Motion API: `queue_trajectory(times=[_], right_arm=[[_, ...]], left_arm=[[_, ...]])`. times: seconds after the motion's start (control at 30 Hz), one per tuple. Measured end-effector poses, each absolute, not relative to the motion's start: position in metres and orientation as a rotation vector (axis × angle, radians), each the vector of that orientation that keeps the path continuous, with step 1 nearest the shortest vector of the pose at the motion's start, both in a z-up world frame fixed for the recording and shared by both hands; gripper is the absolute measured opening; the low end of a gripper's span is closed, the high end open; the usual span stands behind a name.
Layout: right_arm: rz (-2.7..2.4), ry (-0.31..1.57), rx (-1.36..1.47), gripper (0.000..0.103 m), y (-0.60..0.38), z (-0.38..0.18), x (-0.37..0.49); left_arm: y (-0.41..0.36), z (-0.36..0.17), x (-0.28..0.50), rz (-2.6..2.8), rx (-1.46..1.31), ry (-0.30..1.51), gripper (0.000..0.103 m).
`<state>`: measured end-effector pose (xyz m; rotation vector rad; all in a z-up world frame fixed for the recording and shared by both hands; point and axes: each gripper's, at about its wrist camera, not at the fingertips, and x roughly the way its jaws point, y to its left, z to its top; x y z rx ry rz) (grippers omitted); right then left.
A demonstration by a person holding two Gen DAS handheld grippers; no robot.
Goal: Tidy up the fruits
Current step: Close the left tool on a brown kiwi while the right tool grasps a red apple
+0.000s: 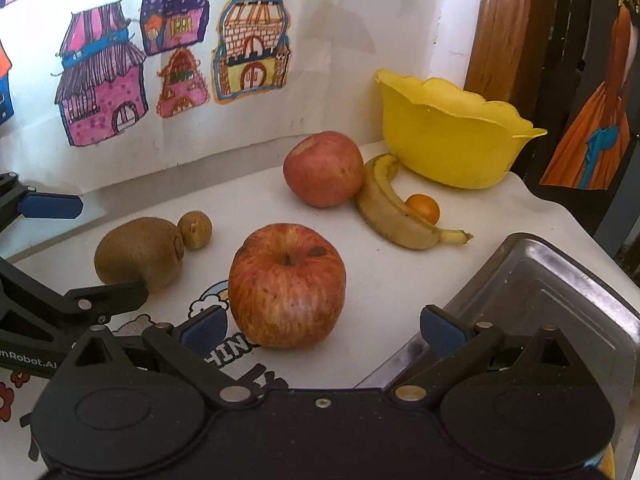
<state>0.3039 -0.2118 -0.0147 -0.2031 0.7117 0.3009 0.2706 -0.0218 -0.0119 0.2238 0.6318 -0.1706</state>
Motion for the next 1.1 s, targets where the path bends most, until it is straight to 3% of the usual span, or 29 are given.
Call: queue_trajectory(times=[0.23,0.63,0.9,0.97,1.1], right_arm=[[0.312,0.724,-0.21,0.1,-0.212,-0.019,0.308],[0.405,0.751,-0.135,0.085,-0.212,-0.027,0.323],[0.433,0.724,-0.124,0.065,-0.213,-0.027,0.323],[0.432,0.719,-0.13,0.064,-0.21,-0.027,0.322],[0.428,0.719,-0.134,0.063,-0.21,-0.027,0.321]], left_arm=[[-0.022,-0.019,0.272,-0.189,0.227,0.634,0.103],[-0.016,-0.013,0.281,-0.269,0.151,0.589,0.101],[-0.019,-0.016,0.29,-0.306,0.148,0.62,0.077],[-0.022,-0.017,0.29,-0.325,0.163,0.616,0.063],[-0.028,-0.017,0.287,-0.325,0.187,0.61,0.062]])
